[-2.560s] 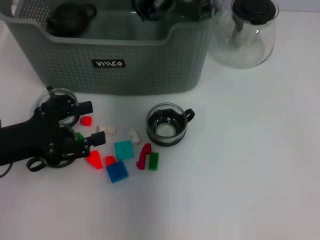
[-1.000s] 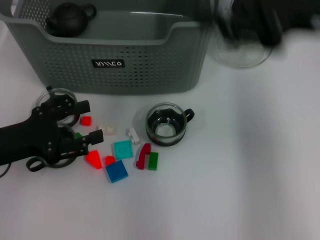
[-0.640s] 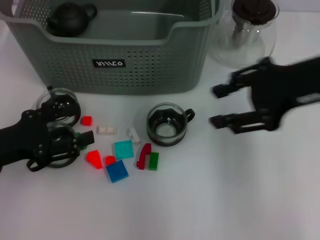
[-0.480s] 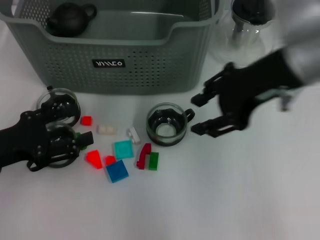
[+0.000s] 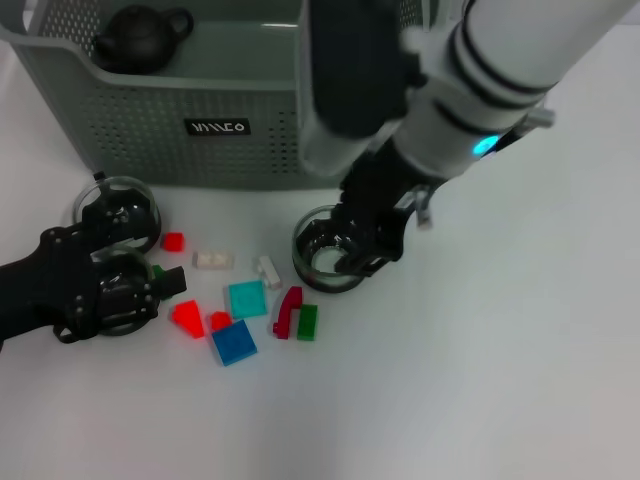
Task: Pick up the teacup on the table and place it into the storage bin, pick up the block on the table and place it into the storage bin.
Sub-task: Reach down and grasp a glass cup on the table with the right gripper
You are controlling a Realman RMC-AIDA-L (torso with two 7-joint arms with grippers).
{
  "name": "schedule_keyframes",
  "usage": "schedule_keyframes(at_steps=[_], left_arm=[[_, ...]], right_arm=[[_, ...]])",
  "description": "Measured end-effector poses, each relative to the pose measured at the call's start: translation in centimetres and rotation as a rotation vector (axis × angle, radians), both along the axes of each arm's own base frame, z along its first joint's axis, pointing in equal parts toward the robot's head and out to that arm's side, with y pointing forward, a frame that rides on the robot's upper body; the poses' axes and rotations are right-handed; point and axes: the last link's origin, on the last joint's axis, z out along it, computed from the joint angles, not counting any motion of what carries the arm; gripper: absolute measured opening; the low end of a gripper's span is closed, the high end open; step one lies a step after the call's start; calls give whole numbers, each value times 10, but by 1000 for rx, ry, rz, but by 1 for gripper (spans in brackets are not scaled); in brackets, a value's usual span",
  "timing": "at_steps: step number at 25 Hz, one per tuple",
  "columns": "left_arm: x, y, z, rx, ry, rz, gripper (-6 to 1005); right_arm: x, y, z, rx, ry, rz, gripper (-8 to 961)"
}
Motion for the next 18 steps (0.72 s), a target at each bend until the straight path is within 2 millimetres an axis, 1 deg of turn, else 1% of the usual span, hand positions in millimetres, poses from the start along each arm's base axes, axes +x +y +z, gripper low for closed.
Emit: schedule_keyframes(at_steps=[4, 5, 7, 15, 18], left_arm=[[-2, 0, -1, 6, 8, 14, 821], [-2, 2, -1, 8, 11, 16, 821], [-2, 3, -2, 8, 12, 15, 821], [0, 5, -2, 8, 11, 8, 821], [0, 5, -2, 11, 10, 7, 821]], right_arm=[[11, -3, -17, 0, -6, 32, 564], [17, -3, -23, -1, 1, 14, 563], [25, -1, -28, 0, 2, -11, 562], [51, 1, -42, 12, -15, -72, 558], [52, -1, -44, 8, -7, -80, 557]])
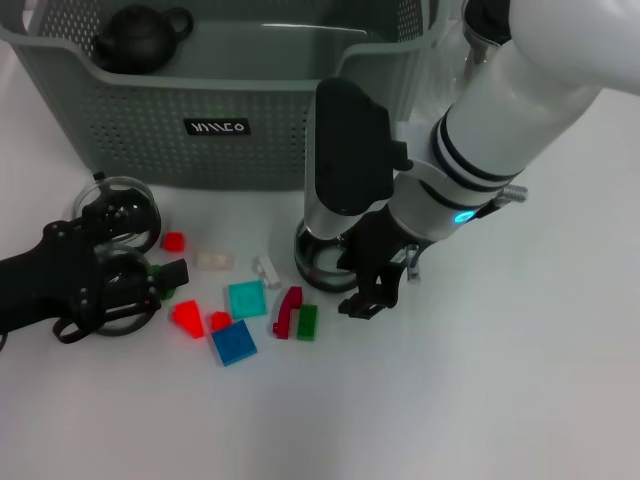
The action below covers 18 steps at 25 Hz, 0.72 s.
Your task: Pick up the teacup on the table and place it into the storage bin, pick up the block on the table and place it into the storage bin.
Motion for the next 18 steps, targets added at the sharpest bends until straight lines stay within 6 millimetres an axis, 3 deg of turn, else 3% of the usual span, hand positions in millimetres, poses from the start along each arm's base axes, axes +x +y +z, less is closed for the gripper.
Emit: schedule_keyframes(at_steps=[13, 18], left_arm=[[1, -1, -2, -5, -3, 0, 821], [1, -1, -2, -9, -5, -2, 821]], right_arm=[[-2, -3, 2, -25, 37, -11, 368], [-5, -2, 11, -34, 53, -59, 104]])
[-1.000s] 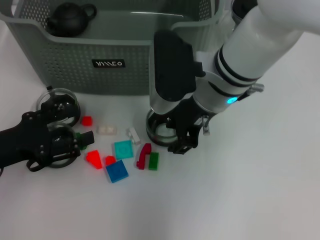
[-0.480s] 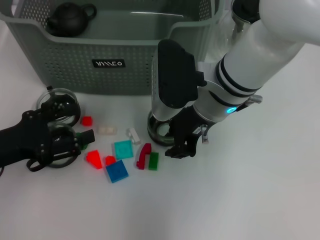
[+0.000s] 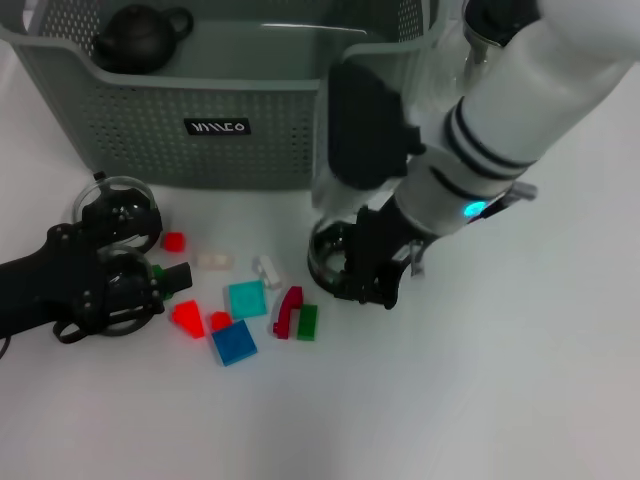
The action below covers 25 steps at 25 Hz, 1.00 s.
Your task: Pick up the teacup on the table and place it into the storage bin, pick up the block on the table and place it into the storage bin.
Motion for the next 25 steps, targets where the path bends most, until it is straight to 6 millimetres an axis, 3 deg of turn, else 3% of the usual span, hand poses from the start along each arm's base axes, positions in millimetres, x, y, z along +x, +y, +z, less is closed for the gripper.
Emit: schedule_keyframes(at_steps=[3, 6, 8, 9, 10, 12, 14, 18, 19, 20, 25], left_arm=[[0, -1, 0, 0, -2, 2, 821], [-1, -2, 0, 1, -3, 4, 821], [-1, -2, 0, 1, -3, 5, 821], [-1, -2, 0, 1, -3, 6, 821], [-1, -2, 0, 1, -3, 7, 821], [-1, -3, 0, 1, -3, 7, 821], [-1, -3, 0, 1, -4, 7, 821], [1, -1, -1, -4, -8, 0, 821], [2, 0, -1, -7, -9, -1, 822], [2, 0, -1, -7, -9, -1, 822], [2, 1, -1, -4, -11, -3, 821]], right_arm=[[-11, 3, 23, -27, 80, -65, 82], [-33, 4, 65, -84, 299, -112, 61], [-48, 4, 102, -96, 545, -105, 62], [-56, 5, 134, -59, 787, -66, 62], [-56, 5, 134, -59, 787, -66, 62], [-57, 8, 159, 21, 1015, -43, 62], [-61, 26, 172, 184, 1207, -80, 62], [-76, 46, 157, 290, 1198, -116, 63], [-90, 62, 137, 355, 1100, -135, 63], [-90, 62, 137, 355, 1100, -135, 63], [-119, 99, 88, 484, 764, -196, 63]])
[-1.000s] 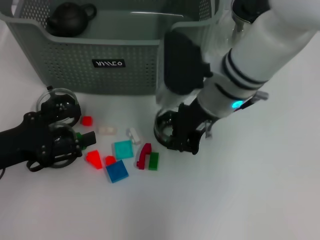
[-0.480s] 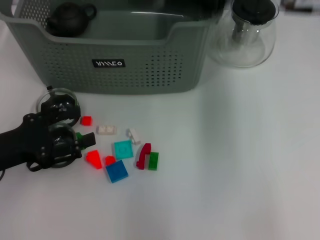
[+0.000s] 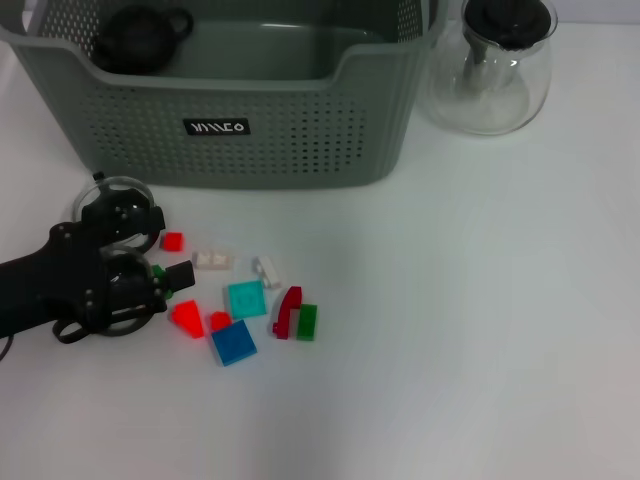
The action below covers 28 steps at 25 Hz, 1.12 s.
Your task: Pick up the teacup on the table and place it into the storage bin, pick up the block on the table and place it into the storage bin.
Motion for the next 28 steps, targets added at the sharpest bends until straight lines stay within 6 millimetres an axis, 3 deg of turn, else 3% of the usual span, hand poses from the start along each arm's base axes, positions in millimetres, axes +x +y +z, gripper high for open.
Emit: schedule_keyframes(at_steps=[3, 6, 11, 19, 28], left_arm=[[1, 0, -1, 0, -3, 0, 821], [2, 0, -3, -2, -7, 0, 820], [3, -1, -5, -5, -13, 0, 819], [2, -1, -6, -6, -5, 6, 817], [2, -1, -6, -6, -4, 7, 816]], right_arm=[[-6, 20, -28, 24, -200, -96, 60], [-8, 30, -40, 59, -321, -138, 58], [-2, 34, -43, 87, -401, -164, 57], [38, 34, -46, 64, -448, -237, 59], [51, 33, -49, 53, -461, -266, 59]])
